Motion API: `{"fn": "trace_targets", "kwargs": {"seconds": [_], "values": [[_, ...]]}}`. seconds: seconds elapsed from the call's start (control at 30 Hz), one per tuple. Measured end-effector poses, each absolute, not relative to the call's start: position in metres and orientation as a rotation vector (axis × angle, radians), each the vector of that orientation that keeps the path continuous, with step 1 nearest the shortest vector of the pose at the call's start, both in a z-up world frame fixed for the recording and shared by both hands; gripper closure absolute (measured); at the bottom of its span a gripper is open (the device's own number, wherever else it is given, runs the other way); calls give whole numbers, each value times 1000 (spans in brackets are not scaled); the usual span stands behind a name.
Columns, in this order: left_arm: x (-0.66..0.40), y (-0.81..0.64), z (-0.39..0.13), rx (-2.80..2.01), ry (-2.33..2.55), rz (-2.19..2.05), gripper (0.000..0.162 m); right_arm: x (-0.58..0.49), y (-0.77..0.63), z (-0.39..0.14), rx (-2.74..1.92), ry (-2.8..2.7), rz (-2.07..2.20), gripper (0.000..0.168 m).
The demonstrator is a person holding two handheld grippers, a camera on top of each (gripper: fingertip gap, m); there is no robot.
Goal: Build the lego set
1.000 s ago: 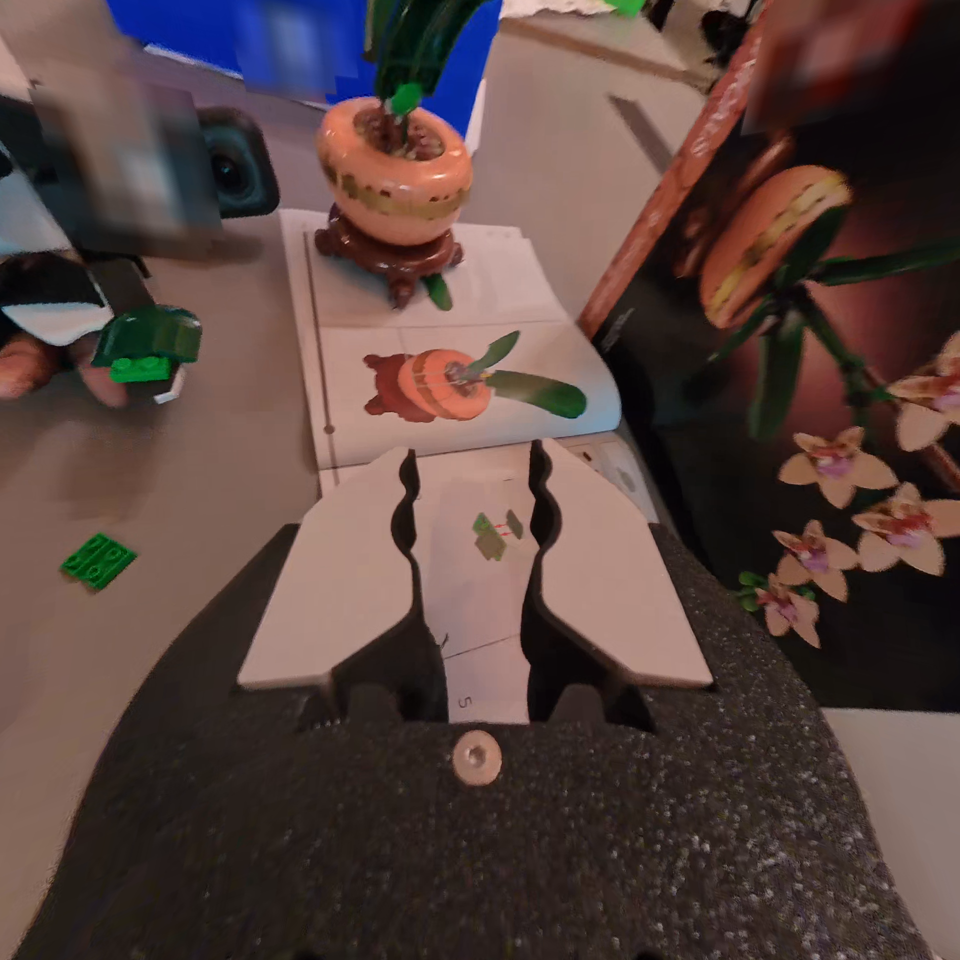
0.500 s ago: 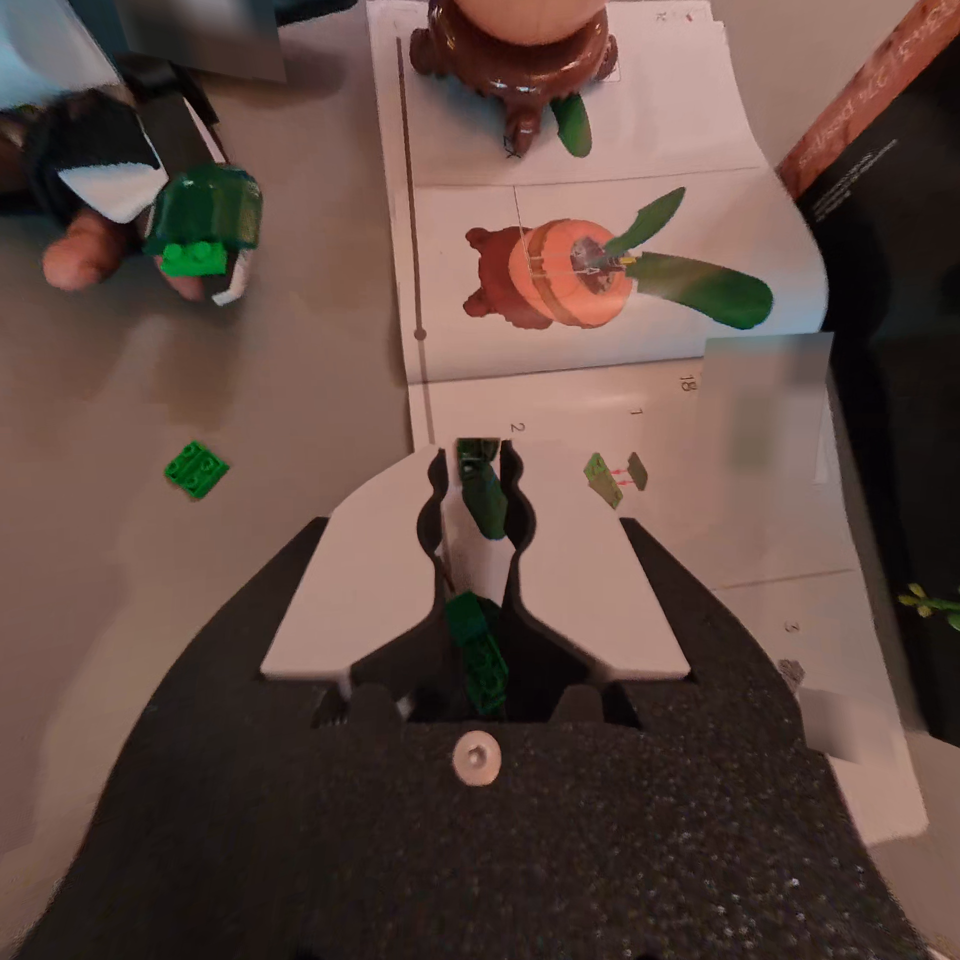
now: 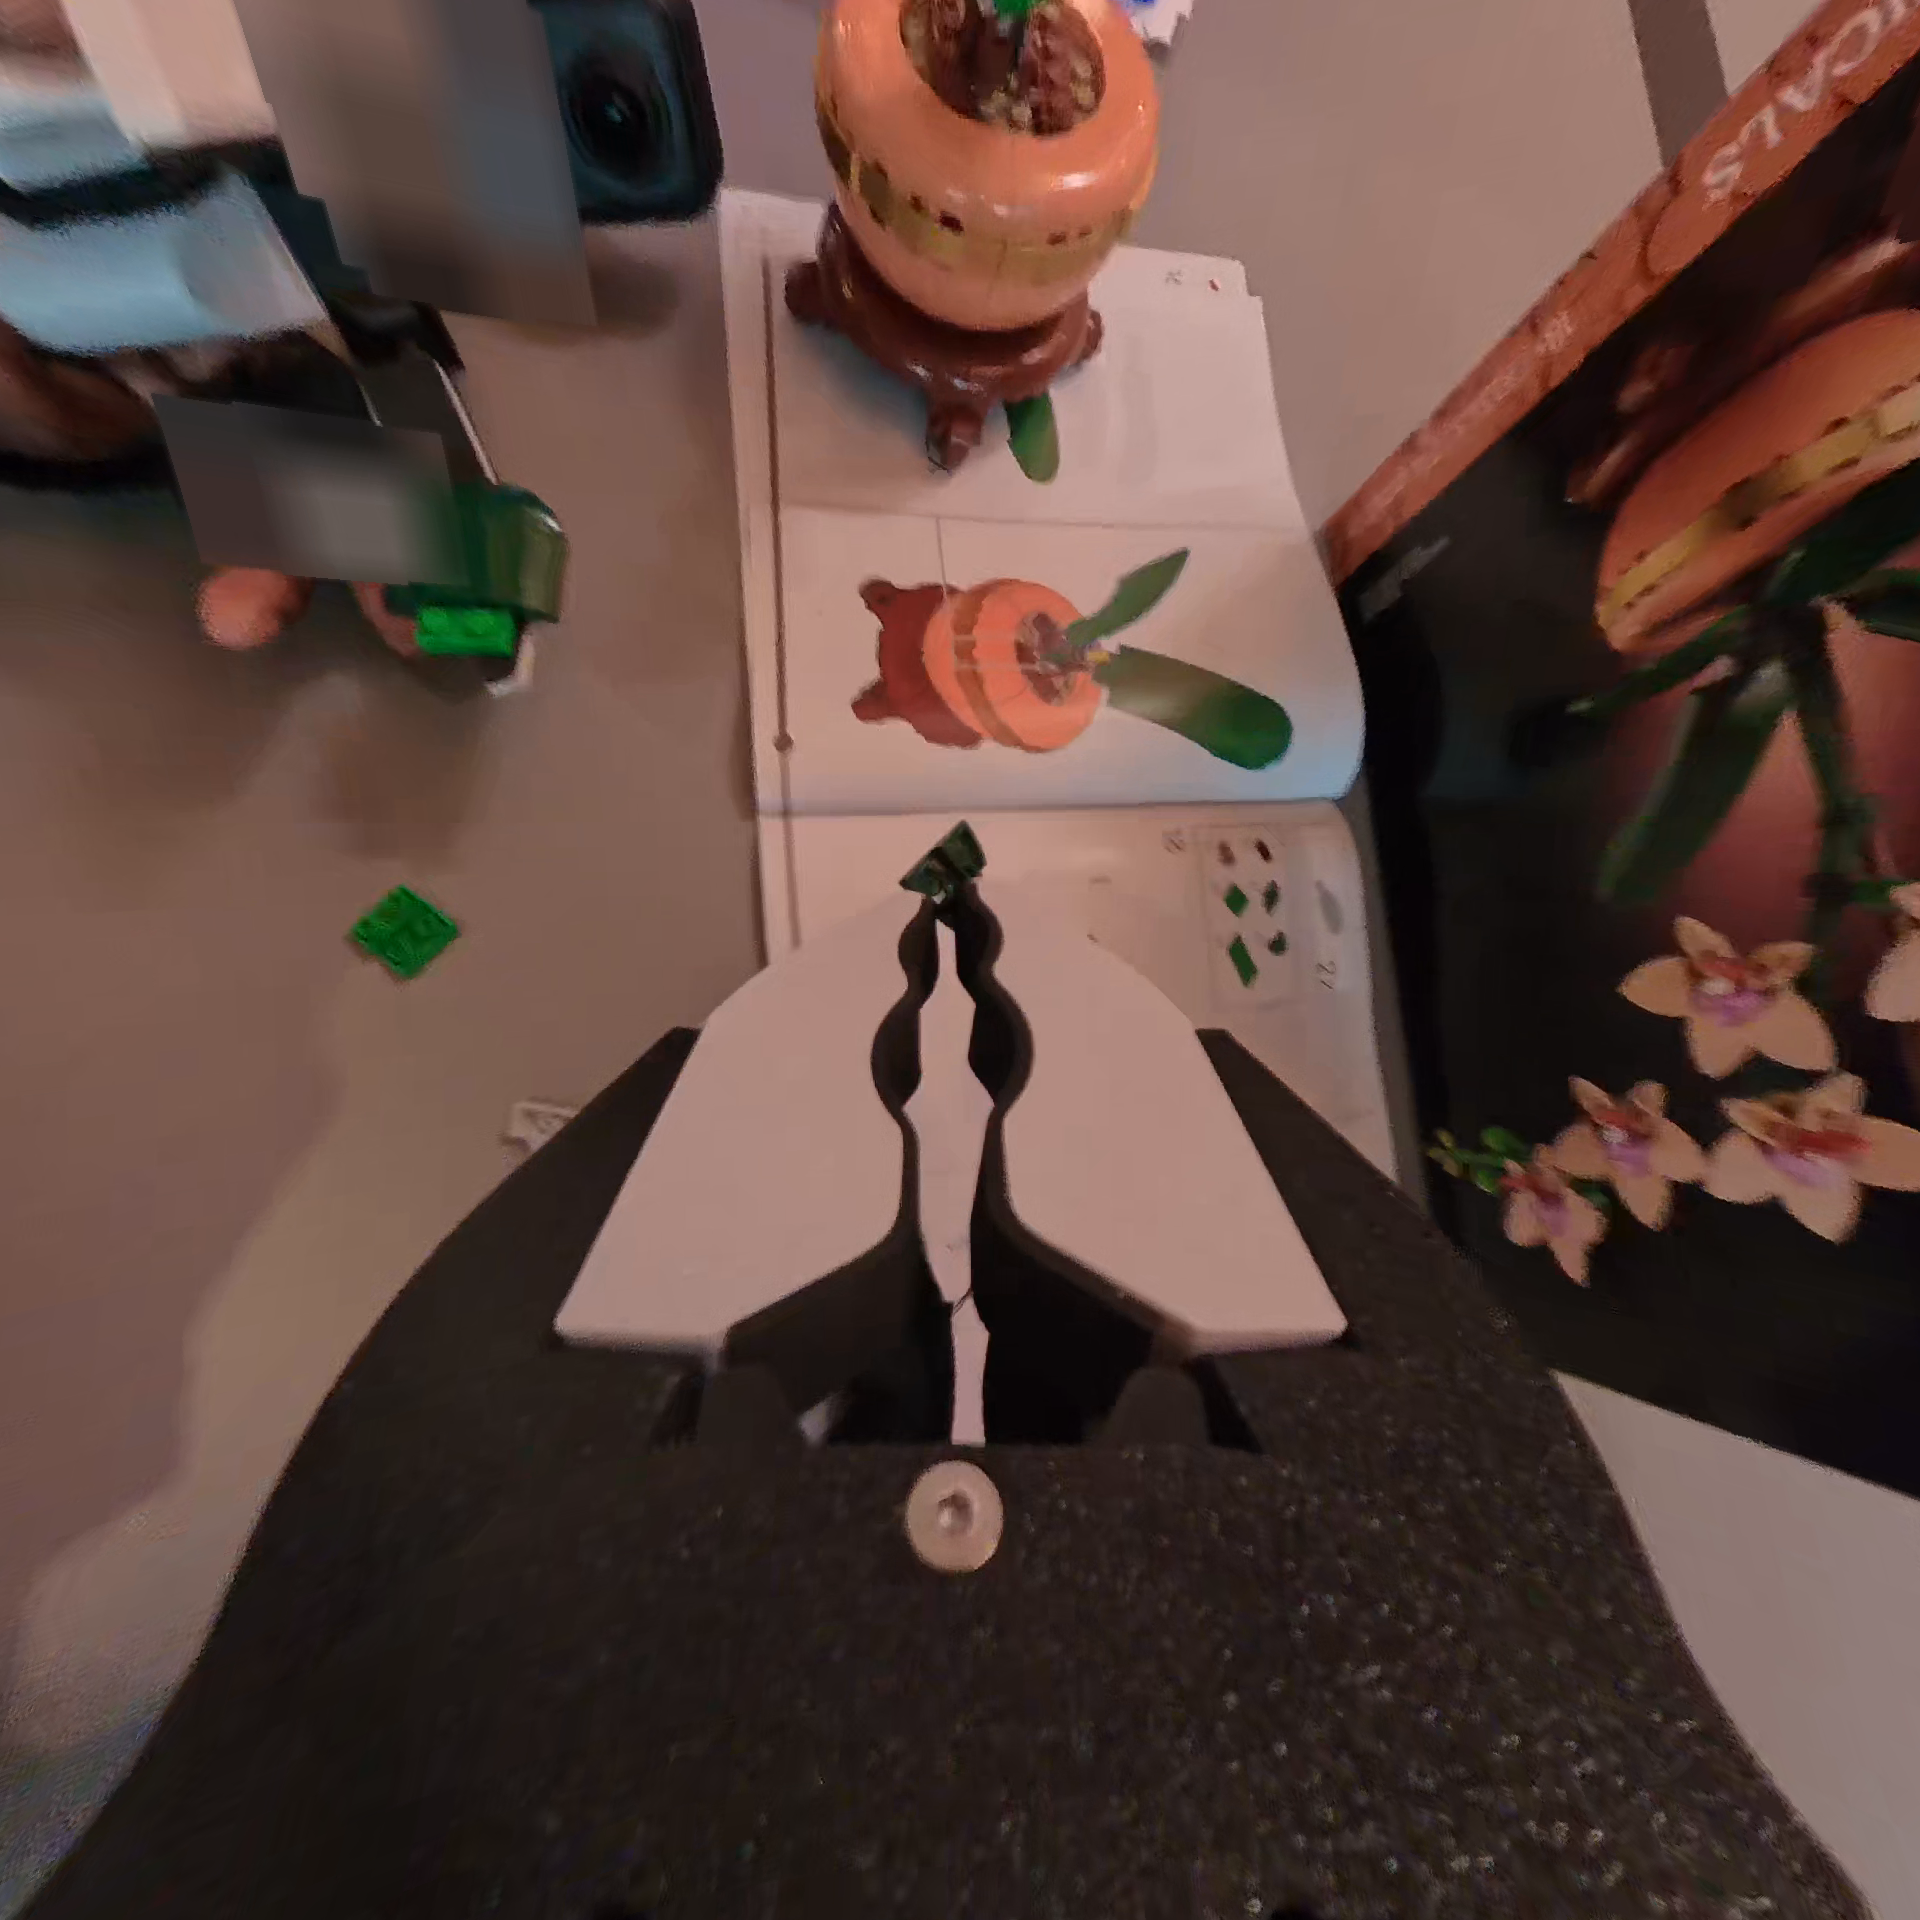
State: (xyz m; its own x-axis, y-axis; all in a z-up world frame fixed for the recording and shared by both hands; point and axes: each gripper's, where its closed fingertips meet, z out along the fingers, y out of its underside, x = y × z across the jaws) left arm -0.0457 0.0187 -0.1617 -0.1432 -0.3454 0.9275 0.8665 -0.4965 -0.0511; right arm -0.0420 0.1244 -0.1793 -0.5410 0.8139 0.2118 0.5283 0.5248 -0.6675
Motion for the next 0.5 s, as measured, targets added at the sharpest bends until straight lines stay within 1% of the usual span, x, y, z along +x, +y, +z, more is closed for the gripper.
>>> {"fn": "trace_targets", "kwargs": {"seconds": [0.1, 0.17, 0.37, 0.4, 0.47, 0.5], "values": [[-46, 19, -162, -1238, -657, -1771, 90, -40, 137, -180, -1010, -2255, 559, 156], [-45, 19, -162, -1238, -657, -1770, 90, -43, 135, -174, -960, -2204, 581, 154], [-46, 20, -161, -1237, -658, -1770, 90, -45, 148, -159, -1039, -2001, 694, 135], [-46, 19, -161, -1237, -658, -1770, 90, -40, 151, -165, -1089, -2004, 699, 138], [-46, 20, -162, -1237, -658, -1770, 90, -26, 157, -187, -1248, -2067, 687, 152], [-46, 20, -162, -1237, -658, -1769, 90, -19, 156, -201, -1342, -2108, 689, 156]]}}
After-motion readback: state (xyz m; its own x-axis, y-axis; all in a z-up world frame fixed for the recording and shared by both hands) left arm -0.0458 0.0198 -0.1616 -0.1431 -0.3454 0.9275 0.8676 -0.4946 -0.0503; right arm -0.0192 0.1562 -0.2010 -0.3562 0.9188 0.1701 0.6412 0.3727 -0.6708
